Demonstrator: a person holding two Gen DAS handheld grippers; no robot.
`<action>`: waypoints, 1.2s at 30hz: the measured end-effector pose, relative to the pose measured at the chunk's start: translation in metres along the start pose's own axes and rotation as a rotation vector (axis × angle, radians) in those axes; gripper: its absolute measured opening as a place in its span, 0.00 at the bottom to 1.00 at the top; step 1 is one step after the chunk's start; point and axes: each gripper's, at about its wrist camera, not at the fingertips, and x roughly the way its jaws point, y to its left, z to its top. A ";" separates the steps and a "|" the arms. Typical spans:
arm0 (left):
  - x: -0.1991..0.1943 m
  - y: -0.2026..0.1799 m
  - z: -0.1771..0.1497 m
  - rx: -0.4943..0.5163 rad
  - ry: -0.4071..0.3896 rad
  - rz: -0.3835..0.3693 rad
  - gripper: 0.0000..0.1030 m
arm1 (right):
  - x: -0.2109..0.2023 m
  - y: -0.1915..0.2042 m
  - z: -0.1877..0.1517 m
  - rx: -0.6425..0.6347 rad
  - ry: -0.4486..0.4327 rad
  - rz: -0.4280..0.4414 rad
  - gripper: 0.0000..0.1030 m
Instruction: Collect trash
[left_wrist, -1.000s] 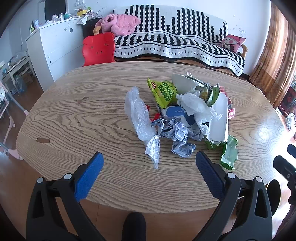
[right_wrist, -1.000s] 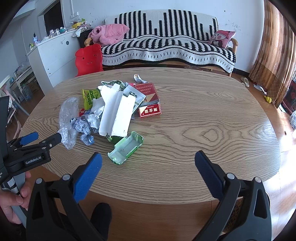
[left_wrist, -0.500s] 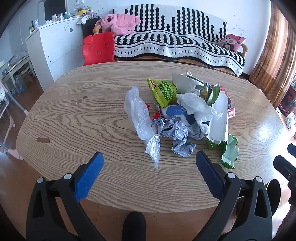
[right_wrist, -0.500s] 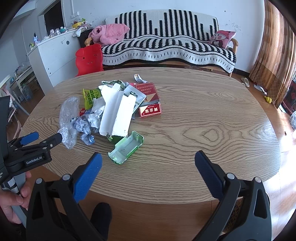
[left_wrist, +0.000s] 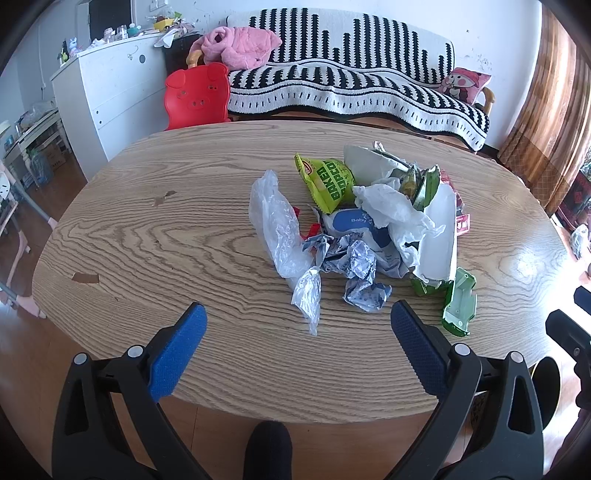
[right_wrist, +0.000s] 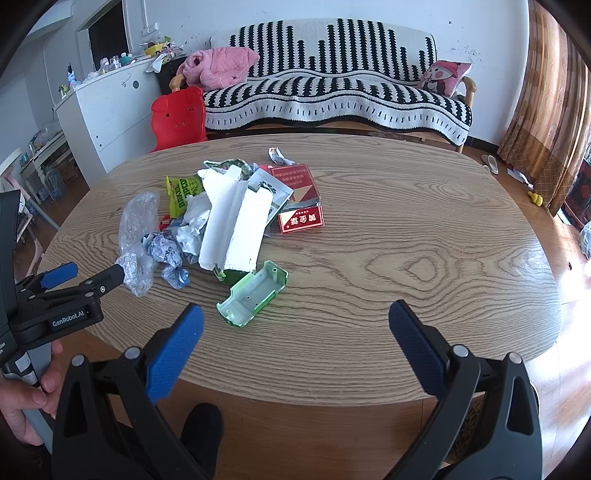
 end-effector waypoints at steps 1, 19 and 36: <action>0.000 0.000 -0.001 0.001 0.000 0.000 0.94 | 0.000 0.000 0.000 0.000 0.000 0.000 0.94; 0.043 0.033 0.011 -0.077 0.119 -0.026 0.94 | 0.023 0.010 -0.003 -0.025 0.049 0.019 0.94; 0.017 0.040 0.017 -0.026 0.013 -0.003 0.02 | 0.098 0.032 -0.003 -0.015 0.176 0.039 0.94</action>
